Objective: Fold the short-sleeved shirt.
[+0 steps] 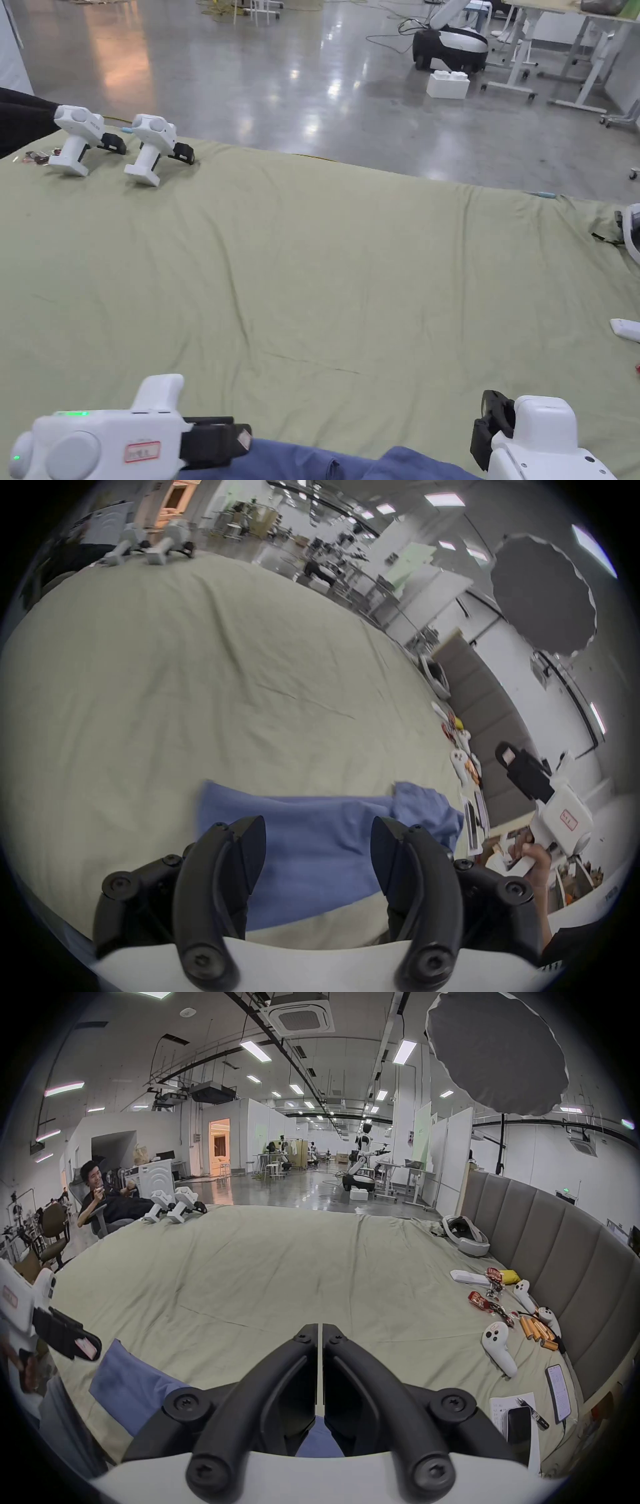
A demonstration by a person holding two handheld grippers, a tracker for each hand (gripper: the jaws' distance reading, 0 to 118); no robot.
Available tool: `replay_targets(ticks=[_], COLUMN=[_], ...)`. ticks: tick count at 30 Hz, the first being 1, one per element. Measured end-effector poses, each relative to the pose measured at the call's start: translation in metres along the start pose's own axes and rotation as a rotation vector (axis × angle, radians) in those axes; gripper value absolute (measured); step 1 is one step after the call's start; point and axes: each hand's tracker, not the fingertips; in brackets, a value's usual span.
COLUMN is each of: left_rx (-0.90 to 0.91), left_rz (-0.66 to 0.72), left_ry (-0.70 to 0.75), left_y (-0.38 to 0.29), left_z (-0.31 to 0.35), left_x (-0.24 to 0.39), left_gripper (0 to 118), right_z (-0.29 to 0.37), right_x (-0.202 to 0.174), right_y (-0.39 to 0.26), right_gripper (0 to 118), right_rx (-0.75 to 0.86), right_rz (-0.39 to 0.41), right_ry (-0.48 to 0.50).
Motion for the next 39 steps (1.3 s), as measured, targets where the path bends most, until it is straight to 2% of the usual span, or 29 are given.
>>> replay_targets(ticks=[5,10,12,13,17,18,19,20,22,23,31,37,39], left_rx=[-0.066,-0.190,-0.116,-0.089,-0.083,-0.084,-0.096,-0.107,-0.132,-0.124,-0.082,-0.033,-0.019], left_rz=[-0.006,0.107,0.114,0.130,0.275,0.294,0.308,0.311,0.261,0.256,0.203,0.092,0.066], left_ry=[0.004,-0.137,-0.148,-0.200,-0.299,-0.324,-0.345,-0.349,-0.245,-0.244,-0.222,-0.048,0.050], left_y=[-0.005,-0.029,-0.036,-0.036,-0.036,-0.037,-0.034,-0.033,-0.036,-0.039,-0.013,0.026,0.038], left_z=[-0.004,-0.036,-0.037,-0.036,-0.043,-0.045,-0.049,-0.053,-0.062,-0.056,-0.011,0.048,0.069], left_x=[-0.056,-0.089,-0.091,-0.094,-0.108,-0.110,-0.118,-0.118,-0.109,-0.089,-0.068,-0.051,-0.039], left_gripper=[73,73,73,73,70,62,43,17,16,15,12,12,12], right_z=[-0.001,-0.002,-0.001,-0.001,-0.001,-0.001,-0.001,-0.001,-0.001,-0.001,-0.002,-0.003,-0.003], right_x=[-0.009,-0.013,-0.014,-0.014,-0.014,-0.014,-0.014,-0.014,-0.014,-0.015,-0.012,-0.012,-0.013], right_y=[0.002,0.003,0.003,0.003,0.003,0.003,0.003,0.003,0.003,0.003,0.006,0.006,0.006], right_gripper=[4,4,4,4,4,4,4,4,4,4,4,4,4], right_rx=[-0.002,-0.008,-0.011,-0.011,-0.015,-0.016,-0.018,-0.020,-0.022,-0.023,-0.021,-0.015,-0.014], right_rz=[0.003,0.005,0.007,0.007,0.005,0.004,0.002,0.001,0.000,-0.001,0.003,0.004,0.004], right_ry=[0.017,0.021,0.019,0.019,0.016,0.015,0.015,0.015,0.014,0.013,0.017,0.032,0.036])
